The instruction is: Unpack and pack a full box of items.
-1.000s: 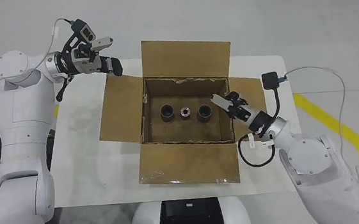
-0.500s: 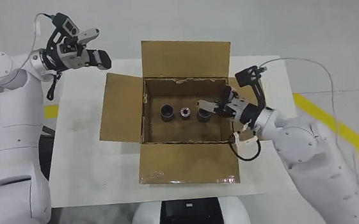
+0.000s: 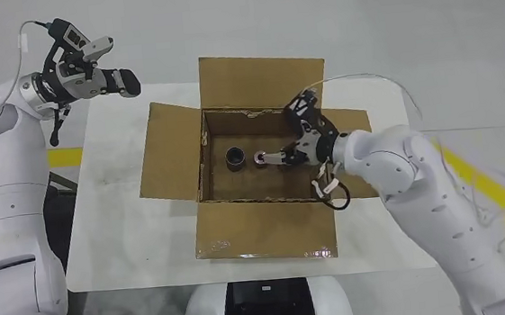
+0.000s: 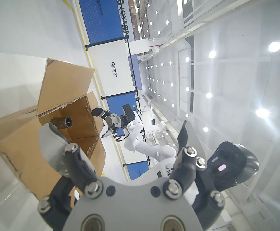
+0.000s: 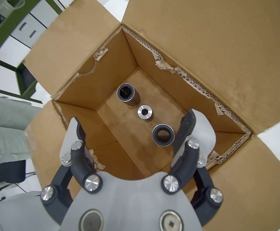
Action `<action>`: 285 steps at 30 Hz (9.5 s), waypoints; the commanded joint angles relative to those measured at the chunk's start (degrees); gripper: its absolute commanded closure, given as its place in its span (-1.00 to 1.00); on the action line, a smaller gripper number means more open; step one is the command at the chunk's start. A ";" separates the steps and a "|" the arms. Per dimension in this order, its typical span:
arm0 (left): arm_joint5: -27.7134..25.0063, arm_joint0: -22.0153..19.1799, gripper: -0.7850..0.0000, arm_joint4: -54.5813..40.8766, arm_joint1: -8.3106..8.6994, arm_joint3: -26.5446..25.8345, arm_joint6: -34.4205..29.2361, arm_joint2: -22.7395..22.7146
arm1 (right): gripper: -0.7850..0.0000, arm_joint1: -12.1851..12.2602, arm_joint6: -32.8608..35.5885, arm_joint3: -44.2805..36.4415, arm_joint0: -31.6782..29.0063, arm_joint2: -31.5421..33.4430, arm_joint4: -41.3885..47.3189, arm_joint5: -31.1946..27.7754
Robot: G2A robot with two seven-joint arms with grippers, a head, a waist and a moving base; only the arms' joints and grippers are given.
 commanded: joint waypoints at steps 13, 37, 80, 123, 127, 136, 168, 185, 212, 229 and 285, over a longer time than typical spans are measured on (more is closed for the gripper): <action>0.00 0.00 -1.00 0.00 0.00 0.00 0.00 0.00 | -1.00 -2.13 4.51 8.89 7.72 -10.63 -10.45 -0.67; 0.00 0.00 -1.00 0.00 0.00 0.00 0.00 0.00 | -1.00 -4.87 4.75 22.05 12.81 -17.25 -15.75 -4.99; 0.00 0.00 -1.00 0.00 0.00 0.00 0.00 0.00 | 1.00 -3.73 14.07 3.70 7.38 -9.23 -15.90 -3.85; 0.00 0.00 -1.00 0.00 0.00 0.00 0.00 0.00 | 1.00 -1.81 16.58 -10.43 1.08 -0.40 -14.57 0.24; 0.00 0.00 -1.00 0.00 0.00 0.00 0.00 0.00 | 1.00 -1.22 15.68 -11.45 -0.34 2.85 -17.90 2.04; 0.00 0.00 -1.00 0.00 0.00 0.00 0.00 0.00 | 1.00 0.23 17.63 -13.55 -4.22 12.02 -18.19 2.86; 0.00 0.00 -1.00 0.00 0.00 0.00 0.00 0.00 | 1.00 2.97 7.24 0.40 -13.57 31.72 -23.37 8.76; 0.00 0.00 -1.00 0.00 0.00 0.00 0.00 0.00 | 1.00 2.17 -0.93 16.30 -11.75 28.69 -20.90 15.66; 0.00 0.00 -1.00 0.00 0.00 0.00 0.00 0.00 | 0.04 1.40 -4.84 22.62 -11.87 24.94 -21.10 18.16; 0.00 0.00 -1.00 0.00 0.00 0.00 0.00 0.00 | -1.00 2.01 -3.46 13.02 -12.83 28.74 -21.89 19.43; 0.00 0.00 -1.00 0.00 0.00 0.00 0.00 0.00 | -1.00 -1.13 1.94 -3.95 -1.91 -2.23 -8.02 3.07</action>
